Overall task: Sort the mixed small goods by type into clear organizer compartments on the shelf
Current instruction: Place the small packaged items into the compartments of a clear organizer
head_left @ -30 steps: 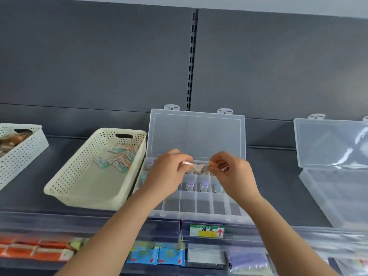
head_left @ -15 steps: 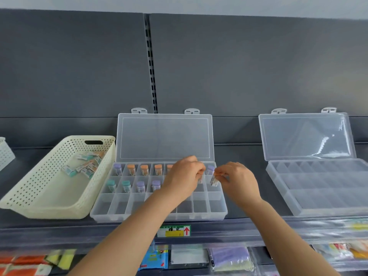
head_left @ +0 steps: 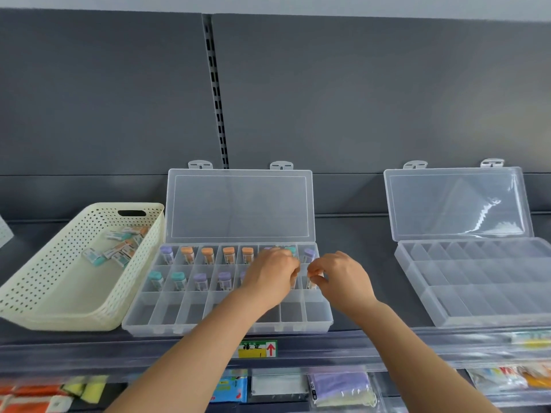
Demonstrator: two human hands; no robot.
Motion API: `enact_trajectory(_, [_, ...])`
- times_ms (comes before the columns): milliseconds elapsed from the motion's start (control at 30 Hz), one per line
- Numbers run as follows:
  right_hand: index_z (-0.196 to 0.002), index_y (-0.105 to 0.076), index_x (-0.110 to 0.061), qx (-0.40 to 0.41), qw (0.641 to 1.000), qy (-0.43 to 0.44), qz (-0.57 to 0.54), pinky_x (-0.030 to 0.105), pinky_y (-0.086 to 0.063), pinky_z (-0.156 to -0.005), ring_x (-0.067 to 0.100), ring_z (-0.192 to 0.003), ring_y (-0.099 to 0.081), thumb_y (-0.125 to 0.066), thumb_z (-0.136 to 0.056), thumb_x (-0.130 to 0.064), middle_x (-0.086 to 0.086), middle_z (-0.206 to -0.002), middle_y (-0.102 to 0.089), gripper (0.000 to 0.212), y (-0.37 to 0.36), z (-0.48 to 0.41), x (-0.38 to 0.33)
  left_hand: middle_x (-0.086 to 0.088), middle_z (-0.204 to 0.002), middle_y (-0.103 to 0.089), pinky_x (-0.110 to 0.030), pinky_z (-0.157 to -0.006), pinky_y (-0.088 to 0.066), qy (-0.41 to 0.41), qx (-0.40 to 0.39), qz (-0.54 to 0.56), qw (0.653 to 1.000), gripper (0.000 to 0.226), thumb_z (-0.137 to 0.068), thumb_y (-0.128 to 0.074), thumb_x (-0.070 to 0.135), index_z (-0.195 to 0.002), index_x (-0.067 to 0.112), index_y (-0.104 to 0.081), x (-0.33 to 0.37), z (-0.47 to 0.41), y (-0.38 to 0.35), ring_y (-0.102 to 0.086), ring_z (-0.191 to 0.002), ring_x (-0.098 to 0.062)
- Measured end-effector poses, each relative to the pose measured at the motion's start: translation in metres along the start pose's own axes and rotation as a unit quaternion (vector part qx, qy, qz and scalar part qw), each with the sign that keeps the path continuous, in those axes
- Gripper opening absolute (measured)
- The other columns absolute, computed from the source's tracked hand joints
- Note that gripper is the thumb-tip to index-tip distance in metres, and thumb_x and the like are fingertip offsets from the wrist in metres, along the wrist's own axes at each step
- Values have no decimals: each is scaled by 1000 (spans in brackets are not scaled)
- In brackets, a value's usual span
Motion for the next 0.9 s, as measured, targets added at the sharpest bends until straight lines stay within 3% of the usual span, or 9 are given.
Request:
enact_trajectory(267, [-98, -73, -26, -7, 1000, 6, 7, 24, -53, -76, 11, -90, -58, -60, -90, -20, -9, -98, -71, 17, -4, 1, 2, -1, -107, -65, -26, -86, -48, -2, 4, -12, 1000, 17, -91, -61, 20, -107, 19, -68, -2, 0, -1, -59, -95, -15])
enact_trajectory(567, [-116, -66, -25, 14, 1000, 5, -1, 25, -51, -81, 13, -98, -60, -60, -90, -35, -6, -109, -68, 28, -1, 2, -1, 2, -107, -66, -23, -84, -46, -7, 28, -12, 1000, 22, -91, -63, 25, -111, 21, -68, -4, 3, 3, -60, -93, -14])
enact_trajectory(767, [-117, -66, -24, 31, 999, 5, -7, 26, -50, -80, 14, -100, -60, -60, -90, -35, -5, -111, -67, 30, 4, -2, -12, 1, -109, -65, -29, -85, -47, 0, 37, -27, 999, 30, -91, -61, 34, -117, 20, -66, -12, 10, 15, -59, -98, -16])
enact_trajectory(900, [-119, -64, -23, 42, 999, 22, -3, 29, -51, -82, 16, -105, -59, -59, -91, -33, -3, -116, -65, 30, 8, -10, -30, 1, -108, -65, -28, -83, -43, 9, 59, -60, 996, 27, -93, -58, 27, -118, 21, -66, -27, 22, 36, -57, -98, -17])
Point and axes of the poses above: each hand's wrist, its own z-axis away from the middle knuckle, its own y-axis out of the back of the hand, x = y × z, the point moved 5 cm from there along -z, towards the middle knuckle
